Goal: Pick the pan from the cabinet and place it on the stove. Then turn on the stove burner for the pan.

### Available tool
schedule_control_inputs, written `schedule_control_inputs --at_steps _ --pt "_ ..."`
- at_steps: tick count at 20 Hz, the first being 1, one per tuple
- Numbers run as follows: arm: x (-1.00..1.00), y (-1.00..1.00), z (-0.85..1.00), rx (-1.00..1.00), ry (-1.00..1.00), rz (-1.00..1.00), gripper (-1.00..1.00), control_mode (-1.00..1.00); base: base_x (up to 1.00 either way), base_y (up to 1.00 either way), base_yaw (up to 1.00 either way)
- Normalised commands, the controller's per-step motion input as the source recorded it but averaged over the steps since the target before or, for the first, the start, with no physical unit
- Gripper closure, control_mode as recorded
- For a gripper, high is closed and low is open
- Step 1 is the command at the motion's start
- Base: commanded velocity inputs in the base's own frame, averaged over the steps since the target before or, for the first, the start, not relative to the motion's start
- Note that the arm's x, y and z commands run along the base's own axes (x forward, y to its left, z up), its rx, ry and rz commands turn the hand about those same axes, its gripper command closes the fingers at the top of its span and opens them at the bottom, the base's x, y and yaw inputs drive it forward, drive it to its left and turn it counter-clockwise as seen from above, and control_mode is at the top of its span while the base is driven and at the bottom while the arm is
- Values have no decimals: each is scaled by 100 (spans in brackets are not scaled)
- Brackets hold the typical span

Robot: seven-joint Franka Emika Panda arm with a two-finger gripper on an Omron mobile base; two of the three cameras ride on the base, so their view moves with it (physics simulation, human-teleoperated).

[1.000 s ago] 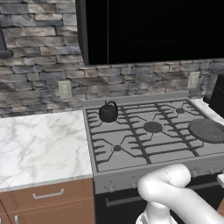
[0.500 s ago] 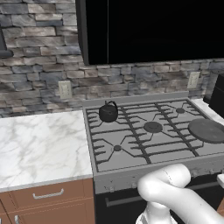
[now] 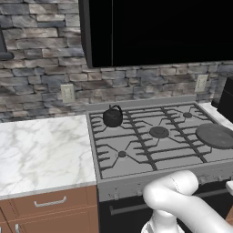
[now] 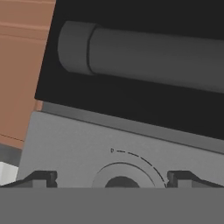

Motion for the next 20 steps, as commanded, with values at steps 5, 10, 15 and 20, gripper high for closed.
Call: schedule_control_inputs --at_steps 5,10,15,20 --pt "0 0 5 0 0 0 -100 -100 0 0 0" --pt "0 0 0 0 0 0 -100 -100 0 0 0" --pt "0 0 0 0 0 0 -100 -100 0 0 0" --pt "0 0 0 0 0 0 -100 -100 0 0 0"
